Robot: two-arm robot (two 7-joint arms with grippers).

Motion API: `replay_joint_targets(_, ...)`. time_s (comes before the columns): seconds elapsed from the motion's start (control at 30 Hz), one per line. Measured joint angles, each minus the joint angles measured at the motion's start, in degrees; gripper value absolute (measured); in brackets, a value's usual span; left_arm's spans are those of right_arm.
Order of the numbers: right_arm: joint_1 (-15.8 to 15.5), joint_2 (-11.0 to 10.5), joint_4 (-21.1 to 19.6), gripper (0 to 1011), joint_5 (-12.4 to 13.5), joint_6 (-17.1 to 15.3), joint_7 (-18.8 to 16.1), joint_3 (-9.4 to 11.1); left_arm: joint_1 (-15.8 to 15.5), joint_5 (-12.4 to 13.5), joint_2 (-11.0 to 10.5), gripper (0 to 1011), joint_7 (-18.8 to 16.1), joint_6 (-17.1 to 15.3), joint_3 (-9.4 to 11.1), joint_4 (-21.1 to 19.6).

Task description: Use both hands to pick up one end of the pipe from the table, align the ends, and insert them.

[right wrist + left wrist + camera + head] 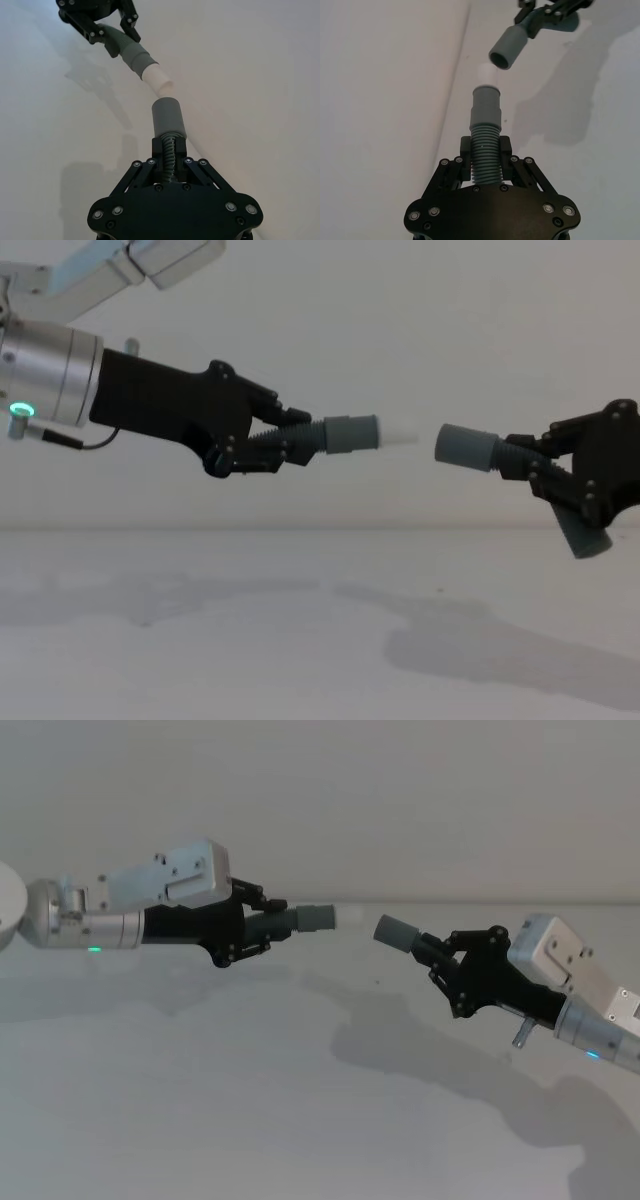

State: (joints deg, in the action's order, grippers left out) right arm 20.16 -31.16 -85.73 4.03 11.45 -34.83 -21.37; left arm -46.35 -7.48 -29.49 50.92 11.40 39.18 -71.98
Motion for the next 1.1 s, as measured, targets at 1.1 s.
replay_joint_targets(1.1, 1.4, -2.9, 0.9, 123, 0.0, 6.2, -2.6, -0.5, -6.1, 2.6, 0.5, 309, 6.2, 11.0, 3.3, 3.9)
